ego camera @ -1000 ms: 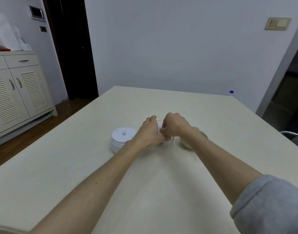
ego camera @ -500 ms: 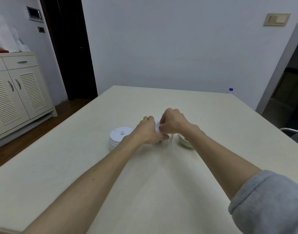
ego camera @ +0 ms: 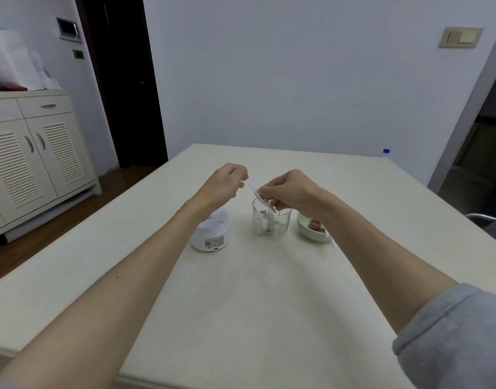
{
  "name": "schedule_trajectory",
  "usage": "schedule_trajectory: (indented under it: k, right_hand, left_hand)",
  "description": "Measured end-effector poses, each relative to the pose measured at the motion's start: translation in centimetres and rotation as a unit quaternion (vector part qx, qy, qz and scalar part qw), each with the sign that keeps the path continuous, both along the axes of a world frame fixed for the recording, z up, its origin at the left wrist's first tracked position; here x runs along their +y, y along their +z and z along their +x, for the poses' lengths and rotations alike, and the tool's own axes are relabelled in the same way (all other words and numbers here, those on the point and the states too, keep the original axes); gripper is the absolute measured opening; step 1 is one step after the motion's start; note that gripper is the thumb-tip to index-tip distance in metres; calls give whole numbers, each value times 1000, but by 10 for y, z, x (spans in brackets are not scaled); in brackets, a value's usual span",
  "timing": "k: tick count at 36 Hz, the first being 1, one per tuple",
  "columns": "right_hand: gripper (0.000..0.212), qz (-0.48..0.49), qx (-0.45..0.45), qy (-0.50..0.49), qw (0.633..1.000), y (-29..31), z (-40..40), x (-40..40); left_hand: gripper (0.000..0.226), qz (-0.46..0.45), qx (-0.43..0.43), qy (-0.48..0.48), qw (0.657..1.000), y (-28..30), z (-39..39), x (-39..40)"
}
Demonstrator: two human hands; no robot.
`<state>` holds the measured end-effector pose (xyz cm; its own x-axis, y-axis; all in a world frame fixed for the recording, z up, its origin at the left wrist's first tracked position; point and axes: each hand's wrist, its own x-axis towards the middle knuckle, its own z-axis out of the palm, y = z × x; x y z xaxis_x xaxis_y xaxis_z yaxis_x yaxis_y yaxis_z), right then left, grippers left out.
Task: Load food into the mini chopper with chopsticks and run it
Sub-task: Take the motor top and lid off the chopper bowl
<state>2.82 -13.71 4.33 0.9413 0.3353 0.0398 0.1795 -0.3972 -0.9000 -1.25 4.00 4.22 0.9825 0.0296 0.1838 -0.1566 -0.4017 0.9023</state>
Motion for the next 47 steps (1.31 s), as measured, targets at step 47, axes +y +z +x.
schedule_trajectory:
  k: [47]
  right_hand:
    - [18,-227,-171,64,957,-41,-54,-7]
  left_hand:
    - [20,85,-142,95,982,-35,-20,-53]
